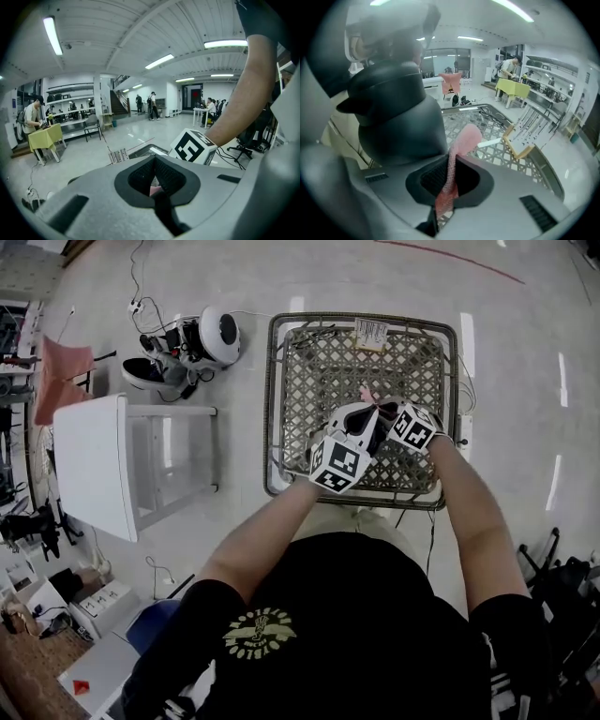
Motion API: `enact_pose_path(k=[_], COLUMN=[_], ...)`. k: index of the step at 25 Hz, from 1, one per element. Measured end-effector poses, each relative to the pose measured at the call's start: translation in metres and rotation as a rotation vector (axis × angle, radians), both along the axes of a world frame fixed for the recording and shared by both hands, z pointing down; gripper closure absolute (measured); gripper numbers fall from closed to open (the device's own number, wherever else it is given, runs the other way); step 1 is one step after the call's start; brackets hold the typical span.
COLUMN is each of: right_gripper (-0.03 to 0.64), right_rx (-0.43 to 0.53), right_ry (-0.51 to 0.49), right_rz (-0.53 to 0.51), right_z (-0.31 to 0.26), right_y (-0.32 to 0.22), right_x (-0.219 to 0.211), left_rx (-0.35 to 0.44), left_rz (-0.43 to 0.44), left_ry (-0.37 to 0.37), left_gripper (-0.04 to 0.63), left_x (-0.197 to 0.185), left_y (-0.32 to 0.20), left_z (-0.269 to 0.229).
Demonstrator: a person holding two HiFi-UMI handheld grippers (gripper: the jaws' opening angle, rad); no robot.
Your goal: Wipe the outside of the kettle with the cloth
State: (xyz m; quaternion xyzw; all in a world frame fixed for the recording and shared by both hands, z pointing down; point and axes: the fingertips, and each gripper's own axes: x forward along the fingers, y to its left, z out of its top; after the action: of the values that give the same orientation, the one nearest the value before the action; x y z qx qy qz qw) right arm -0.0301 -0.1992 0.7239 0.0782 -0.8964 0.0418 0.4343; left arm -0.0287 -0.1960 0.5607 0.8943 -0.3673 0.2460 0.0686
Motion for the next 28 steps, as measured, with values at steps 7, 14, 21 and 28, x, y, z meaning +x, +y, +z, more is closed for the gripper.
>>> enact_pose_path(k=[7, 14, 21, 28], right_gripper=[0.595, 0.595, 0.595, 0.595], right_rx=[-0.055, -0.121, -0.182, -0.216], right_ry=[0.125, 0.066, -0.047, -0.151], right_rz=[-0.106, -0.046, 0.035, 0.046], right_z=[0.043, 0.053, 0.044, 0.026], right_y=[0.033, 0.092, 0.141, 0.165], right_x=[0.021, 0.024, -0.001, -0.036], left_rx=[-0.005, 0.004, -0.012, -0.03], left_rz=[0.004, 0.006, -0.006, -0.017], left_ry=[0.01, -0.006, -0.017, -0.017], left_gripper=[0.588, 0.588, 0.588, 0.588], left_x=[-0.001, -0.003, -0.002, -0.003], left_y=[0.001, 0.002, 0.0, -0.003], left_z=[-0.001, -0.001, 0.002, 0.004])
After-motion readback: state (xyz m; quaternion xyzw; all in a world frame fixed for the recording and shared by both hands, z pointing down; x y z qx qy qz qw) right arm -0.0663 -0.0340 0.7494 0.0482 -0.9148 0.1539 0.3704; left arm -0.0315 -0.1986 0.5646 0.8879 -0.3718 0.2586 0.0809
